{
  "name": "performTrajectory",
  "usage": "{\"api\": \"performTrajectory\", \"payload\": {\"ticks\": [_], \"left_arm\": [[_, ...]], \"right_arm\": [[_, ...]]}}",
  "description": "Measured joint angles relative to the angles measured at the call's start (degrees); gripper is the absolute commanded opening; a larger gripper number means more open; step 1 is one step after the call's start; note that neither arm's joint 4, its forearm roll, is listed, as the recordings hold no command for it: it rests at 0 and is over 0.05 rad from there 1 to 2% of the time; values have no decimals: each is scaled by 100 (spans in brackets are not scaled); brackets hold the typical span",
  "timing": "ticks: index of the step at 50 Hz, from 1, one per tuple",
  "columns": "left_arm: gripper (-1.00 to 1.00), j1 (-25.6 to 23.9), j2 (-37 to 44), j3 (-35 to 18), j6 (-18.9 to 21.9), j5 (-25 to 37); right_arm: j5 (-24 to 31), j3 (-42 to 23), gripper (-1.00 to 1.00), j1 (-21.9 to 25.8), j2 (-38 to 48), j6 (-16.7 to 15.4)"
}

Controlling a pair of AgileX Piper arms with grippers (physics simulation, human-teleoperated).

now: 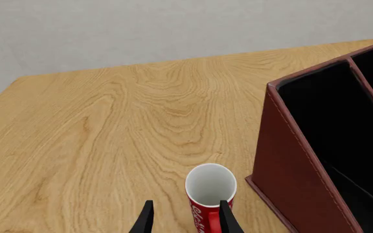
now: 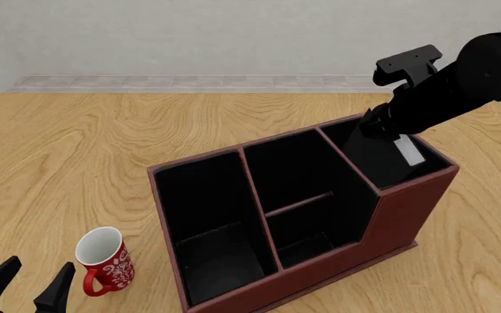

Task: Pick up the book and place it in the right compartment of the caddy.

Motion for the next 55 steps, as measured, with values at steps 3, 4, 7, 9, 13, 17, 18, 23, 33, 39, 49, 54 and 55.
{"api": "performTrajectory", "payload": {"ticks": [3,4,7,9,13,17,18,23,33,39,49,54,55], "left_arm": [[100,-3,5,0,1,-6],[100,-4,7,0,2,-8],[100,-6,14,0,5,-19],[100,-5,18,0,7,-25],[100,-6,22,0,10,-31],[100,-5,21,0,11,-32],[100,-6,22,0,11,-32],[100,-10,30,0,13,-41],[100,-16,43,0,14,-54],[100,-20,47,0,12,-56],[100,-21,37,0,9,-39],[100,-21,35,0,5,-33],[100,-21,38,0,6,-35]], "right_arm": [[-18,26,-100,-26,1,-13],[-25,35,-100,-35,2,-18],[-45,57,-100,-56,1,-26],[-55,68,-100,-70,-2,-33],[-74,87,-100,-83,-13,-31],[-95,113,-100,-84,-31,-28],[-100,120,-100,-85,-35,-28],[-123,141,100,-80,-66,-11],[-140,148,100,-68,-136,21],[-144,150,100,-59,-157,16],[-143,133,100,-29,-173,-1],[-95,52,100,0,-246,-36],[-77,29,100,7,-271,-45]]}}
